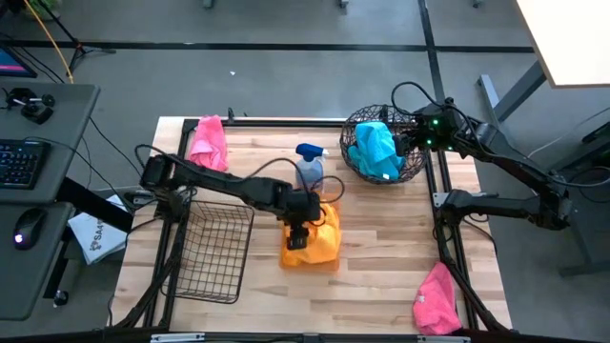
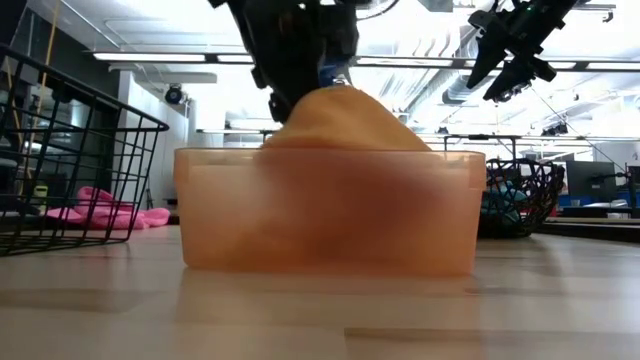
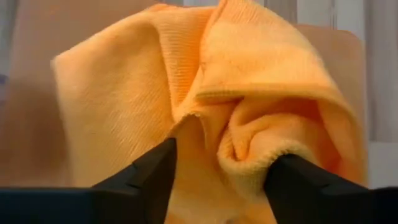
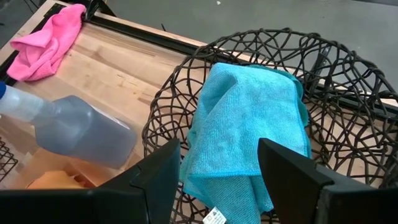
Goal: Sort microfiber towel by color & place in baskets
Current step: Put the yellow towel into the orange bin, then put the bottom pink towel into the black wire basket
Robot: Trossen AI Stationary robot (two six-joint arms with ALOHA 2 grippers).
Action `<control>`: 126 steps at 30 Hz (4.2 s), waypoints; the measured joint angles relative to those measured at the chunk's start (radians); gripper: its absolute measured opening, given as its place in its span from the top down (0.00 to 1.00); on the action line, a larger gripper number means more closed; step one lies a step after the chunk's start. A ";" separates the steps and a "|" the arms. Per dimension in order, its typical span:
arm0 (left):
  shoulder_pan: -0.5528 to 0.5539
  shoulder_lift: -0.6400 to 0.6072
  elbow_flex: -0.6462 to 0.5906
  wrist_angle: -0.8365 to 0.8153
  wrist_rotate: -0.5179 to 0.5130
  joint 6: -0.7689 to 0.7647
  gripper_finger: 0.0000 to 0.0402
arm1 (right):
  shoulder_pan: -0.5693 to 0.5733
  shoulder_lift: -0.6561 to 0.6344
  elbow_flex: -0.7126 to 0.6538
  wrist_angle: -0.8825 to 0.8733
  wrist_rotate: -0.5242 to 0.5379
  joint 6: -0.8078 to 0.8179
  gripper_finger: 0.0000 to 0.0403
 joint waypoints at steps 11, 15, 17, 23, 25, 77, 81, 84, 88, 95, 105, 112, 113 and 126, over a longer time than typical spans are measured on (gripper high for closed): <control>0.057 -0.190 0.001 -0.127 0.020 0.008 0.41 | 0.000 0.000 0.000 0.000 -0.055 -0.003 0.47; 0.062 -0.207 0.003 -0.107 0.043 0.010 0.41 | 0.000 0.000 0.000 0.000 -0.073 -0.001 0.47; 0.060 -0.207 0.002 -0.114 0.060 0.015 0.41 | 0.000 0.000 0.000 0.000 -0.142 -0.001 0.47; 0.049 -0.283 -0.024 -0.111 0.049 0.060 0.41 | 0.055 0.000 0.000 -0.041 -0.505 0.024 0.47; 0.049 -0.337 -0.074 -0.043 0.024 0.033 0.41 | 0.124 0.000 0.000 -0.094 -0.531 0.051 0.47; 0.155 -0.837 -0.364 0.434 -0.151 -0.108 0.42 | 1.521 0.719 -0.334 0.359 -0.654 1.151 0.81; 0.169 -0.905 -0.304 0.434 -0.153 -0.062 0.42 | 1.491 0.648 -0.298 0.251 -0.512 1.078 0.95; 0.181 -0.957 -0.268 0.436 -0.154 -0.067 0.42 | 1.427 0.555 -0.224 0.126 -0.426 0.979 0.98; 0.189 -1.001 -0.237 0.467 -0.156 -0.077 0.42 | 1.282 0.431 -0.066 -0.075 -0.280 0.797 0.99; 0.191 -1.031 -0.236 0.555 -0.156 -0.045 0.42 | 1.009 0.356 0.275 -0.073 -0.024 0.371 1.00; 0.191 -0.994 -0.236 0.555 -0.156 -0.052 0.42 | 0.796 0.641 0.442 0.429 -0.051 -0.193 1.00; 0.191 -0.985 -0.237 0.565 -0.156 -0.081 0.42 | 0.747 0.960 0.548 0.867 -0.211 -0.319 1.00; 0.191 -0.985 -0.237 0.565 -0.156 -0.081 0.42 | 0.743 1.002 0.577 0.920 -0.238 -0.320 1.00; 0.191 -0.985 -0.237 0.564 -0.156 -0.081 0.42 | 0.740 1.402 1.003 0.960 -0.336 -0.234 0.96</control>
